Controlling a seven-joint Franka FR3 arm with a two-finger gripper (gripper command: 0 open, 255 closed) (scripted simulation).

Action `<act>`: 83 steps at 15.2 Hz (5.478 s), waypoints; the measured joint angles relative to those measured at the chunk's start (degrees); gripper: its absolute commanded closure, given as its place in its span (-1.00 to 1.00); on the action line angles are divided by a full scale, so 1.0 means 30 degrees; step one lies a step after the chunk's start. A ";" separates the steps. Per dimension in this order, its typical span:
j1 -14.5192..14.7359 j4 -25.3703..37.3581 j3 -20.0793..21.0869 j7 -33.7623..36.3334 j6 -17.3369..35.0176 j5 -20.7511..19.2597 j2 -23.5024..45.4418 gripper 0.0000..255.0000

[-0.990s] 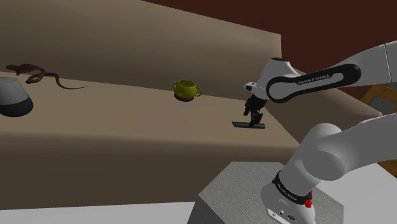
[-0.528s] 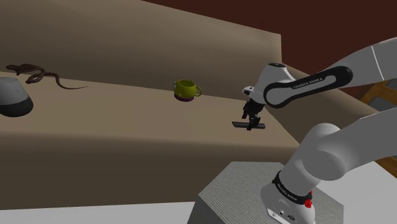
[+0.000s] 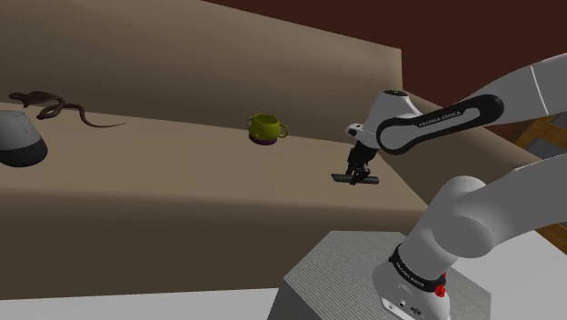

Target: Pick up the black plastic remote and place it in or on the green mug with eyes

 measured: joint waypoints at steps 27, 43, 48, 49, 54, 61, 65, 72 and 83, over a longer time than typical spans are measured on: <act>0.0185 0.2976 0.2130 -0.0505 -0.6860 0.1797 -0.3981 1.00; 0.0944 0.6564 0.3415 -0.0580 -1.0493 0.3203 -0.4018 1.00; 0.2389 0.8877 0.3338 -0.0004 -0.9198 0.4246 -0.0340 1.00; 0.2667 0.9417 0.3206 -0.0009 -0.8841 0.4474 0.0552 1.00; 0.3875 1.2278 0.3035 0.0115 -0.8063 0.5859 0.4316 1.00; 0.4822 1.7419 0.2687 -0.0590 -0.7954 0.8337 0.9913 1.00; 0.4971 2.0838 0.2856 -0.0757 -0.8635 0.9761 1.2962 1.00; 0.3917 2.8842 0.3340 -0.1235 -1.0987 1.2197 1.9078 1.00; 0.3723 2.8960 0.3642 -0.1225 -0.9514 1.2767 2.0765 1.00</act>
